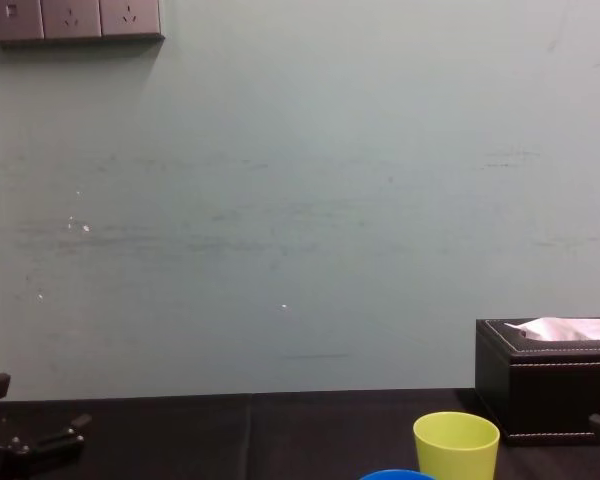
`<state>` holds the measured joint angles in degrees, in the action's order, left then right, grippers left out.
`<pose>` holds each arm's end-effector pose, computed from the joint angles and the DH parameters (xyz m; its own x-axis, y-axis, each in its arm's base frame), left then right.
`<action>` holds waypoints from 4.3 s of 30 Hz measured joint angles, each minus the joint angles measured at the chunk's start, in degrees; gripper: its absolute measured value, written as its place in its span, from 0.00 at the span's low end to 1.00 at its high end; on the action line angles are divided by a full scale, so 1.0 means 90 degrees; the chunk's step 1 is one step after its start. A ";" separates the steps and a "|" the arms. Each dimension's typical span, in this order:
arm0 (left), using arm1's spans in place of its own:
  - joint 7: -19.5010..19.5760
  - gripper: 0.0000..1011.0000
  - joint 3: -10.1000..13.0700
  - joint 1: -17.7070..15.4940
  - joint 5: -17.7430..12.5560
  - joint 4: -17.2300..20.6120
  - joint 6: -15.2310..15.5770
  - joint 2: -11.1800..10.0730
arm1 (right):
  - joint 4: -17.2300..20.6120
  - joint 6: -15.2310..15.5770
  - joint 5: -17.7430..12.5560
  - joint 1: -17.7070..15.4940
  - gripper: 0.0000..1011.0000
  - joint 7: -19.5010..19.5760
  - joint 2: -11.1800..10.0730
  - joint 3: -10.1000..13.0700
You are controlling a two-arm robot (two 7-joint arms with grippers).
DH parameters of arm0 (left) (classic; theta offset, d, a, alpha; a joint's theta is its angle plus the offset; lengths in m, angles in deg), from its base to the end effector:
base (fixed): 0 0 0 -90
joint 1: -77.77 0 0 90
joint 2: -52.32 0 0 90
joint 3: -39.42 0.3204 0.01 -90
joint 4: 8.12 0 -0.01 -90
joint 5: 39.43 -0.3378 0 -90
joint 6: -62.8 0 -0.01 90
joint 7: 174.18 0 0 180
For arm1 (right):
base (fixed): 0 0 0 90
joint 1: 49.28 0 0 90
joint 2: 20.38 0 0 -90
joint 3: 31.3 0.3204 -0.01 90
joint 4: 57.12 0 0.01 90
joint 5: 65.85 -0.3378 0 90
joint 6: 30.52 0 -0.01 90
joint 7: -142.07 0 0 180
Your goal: Stack the three plastic cups sequentially using one hand.
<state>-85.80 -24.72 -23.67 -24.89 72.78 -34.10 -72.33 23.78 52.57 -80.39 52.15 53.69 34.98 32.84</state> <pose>0.3905 0.0923 -0.3323 0.2922 0.8802 0.3740 -0.9553 0.2872 0.0702 0.3904 -0.0923 -0.3324 0.2923 -0.8803 0.3738 0.9552 0.2874 -0.0702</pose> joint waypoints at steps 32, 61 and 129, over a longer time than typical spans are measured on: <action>0.0000 0.99 0.0000 0.0000 0.0000 0.0000 0.0000 0.0000 | 0.0000 0.0000 0.0000 0.0000 0.99 0.0000 0.0000 0.0000; 0.0000 0.99 0.0000 0.0000 0.0000 0.0000 0.0000 0.0000 | 0.0153 -0.0035 0.0071 -0.0110 0.99 -0.0009 0.0007 0.0114; 0.0000 0.99 0.0000 0.0000 0.0000 0.0000 0.0000 0.0000 | 0.3017 0.0828 -0.1046 -0.3858 0.99 -0.1696 -0.0745 0.1793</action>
<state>-85.80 -24.72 -23.67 -24.89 72.78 -34.10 -72.33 50.94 60.02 -89.81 17.43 38.43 28.27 48.97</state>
